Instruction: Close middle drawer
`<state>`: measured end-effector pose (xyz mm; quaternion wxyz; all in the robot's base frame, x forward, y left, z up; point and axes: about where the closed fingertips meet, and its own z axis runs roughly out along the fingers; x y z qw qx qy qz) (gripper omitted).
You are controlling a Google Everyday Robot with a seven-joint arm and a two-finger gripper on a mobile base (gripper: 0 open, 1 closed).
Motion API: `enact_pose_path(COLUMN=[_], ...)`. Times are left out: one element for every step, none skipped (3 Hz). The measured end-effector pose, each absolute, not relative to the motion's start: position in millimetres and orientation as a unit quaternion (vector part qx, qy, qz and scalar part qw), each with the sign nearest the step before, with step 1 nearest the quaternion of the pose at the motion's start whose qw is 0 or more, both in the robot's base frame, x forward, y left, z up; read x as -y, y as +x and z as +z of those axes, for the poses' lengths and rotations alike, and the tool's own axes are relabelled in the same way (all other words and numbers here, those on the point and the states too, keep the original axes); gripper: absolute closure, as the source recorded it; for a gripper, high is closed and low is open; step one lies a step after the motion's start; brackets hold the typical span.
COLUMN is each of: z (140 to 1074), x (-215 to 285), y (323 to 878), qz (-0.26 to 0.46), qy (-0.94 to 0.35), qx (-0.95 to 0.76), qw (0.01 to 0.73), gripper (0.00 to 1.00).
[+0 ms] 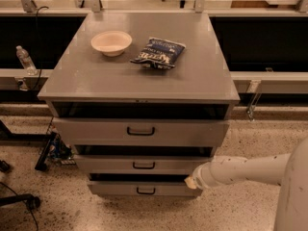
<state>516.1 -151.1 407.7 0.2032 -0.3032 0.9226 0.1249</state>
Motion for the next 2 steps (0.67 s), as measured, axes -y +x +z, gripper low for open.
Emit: enact_pose_path(z=[404, 404], x=[174, 200], y=[504, 491], qz=[0.117, 0.106], qy=[-0.273, -0.244], qx=[-0.936, -0.947], qw=[0.19, 0.182], gripper=[1.0, 1.0])
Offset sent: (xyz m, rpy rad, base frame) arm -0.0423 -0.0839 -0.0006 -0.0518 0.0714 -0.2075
